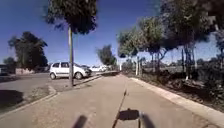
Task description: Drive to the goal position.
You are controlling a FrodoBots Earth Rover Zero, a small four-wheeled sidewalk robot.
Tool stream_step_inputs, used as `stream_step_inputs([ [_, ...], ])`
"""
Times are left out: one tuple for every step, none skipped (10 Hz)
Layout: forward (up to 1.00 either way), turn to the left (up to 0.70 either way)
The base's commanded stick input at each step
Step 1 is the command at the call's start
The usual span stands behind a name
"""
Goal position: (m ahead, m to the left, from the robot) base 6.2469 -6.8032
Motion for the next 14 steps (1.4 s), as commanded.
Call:
stream_step_inputs([
  [1.00, 0.00],
  [1.00, 0.00],
  [1.00, 0.00],
  [1.00, 0.00],
  [1.00, 0.00],
  [1.00, 0.00],
  [1.00, 0.00],
  [1.00, 0.00],
  [1.00, 0.00],
  [1.00, 0.00],
  [1.00, 0.00],
  [1.00, 0.00],
  [1.00, 0.00],
  [1.00, 0.00],
])
